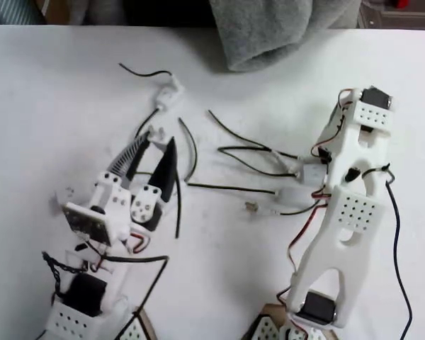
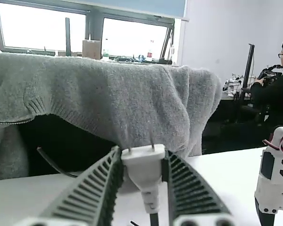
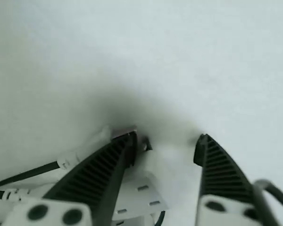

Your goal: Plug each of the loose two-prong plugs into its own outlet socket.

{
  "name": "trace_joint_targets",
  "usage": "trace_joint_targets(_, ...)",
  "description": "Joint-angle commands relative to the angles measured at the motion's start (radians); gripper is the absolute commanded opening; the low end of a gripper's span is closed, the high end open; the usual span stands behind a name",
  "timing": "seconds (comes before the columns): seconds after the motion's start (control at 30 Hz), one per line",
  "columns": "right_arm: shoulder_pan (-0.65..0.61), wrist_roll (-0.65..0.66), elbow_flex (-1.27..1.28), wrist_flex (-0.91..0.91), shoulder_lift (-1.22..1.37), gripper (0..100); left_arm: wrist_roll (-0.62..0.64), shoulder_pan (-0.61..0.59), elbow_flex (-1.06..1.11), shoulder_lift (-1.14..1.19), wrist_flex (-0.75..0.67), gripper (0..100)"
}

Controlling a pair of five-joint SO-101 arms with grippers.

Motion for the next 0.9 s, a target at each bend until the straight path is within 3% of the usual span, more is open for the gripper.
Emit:
trace_joint_targets(0.0, -0.067, 0.175, -0.034, 0.019, -0.016, 21.5, 0.011, 0.012, 0.006, -0.012, -0.026, 2)
trace_joint_targets(0.1, -0.070, 0.236, -0.080, 0.039, -0.102, 21.5, 0.009, 0.005, 0.008, -0.012, -0.026, 2)
trace_joint_targets(0.47, -0.142, 0.242, -0.081, 0.038, -0.748, 21.5, 0.009, 0.004, 0.006, -0.012, -0.026, 2)
trace_joint_targets(0.67, -0.259, 0.242, -0.057, 0.039, -1.052, 21.5, 0.009, 0.010, 0.003, -0.012, -0.026, 2)
trace_joint_targets(0.87, -0.447, 0.242, 0.236, 0.036, -1.316, 21.6, 0.009, 0.013, 0.003, -0.012, -0.025, 2)
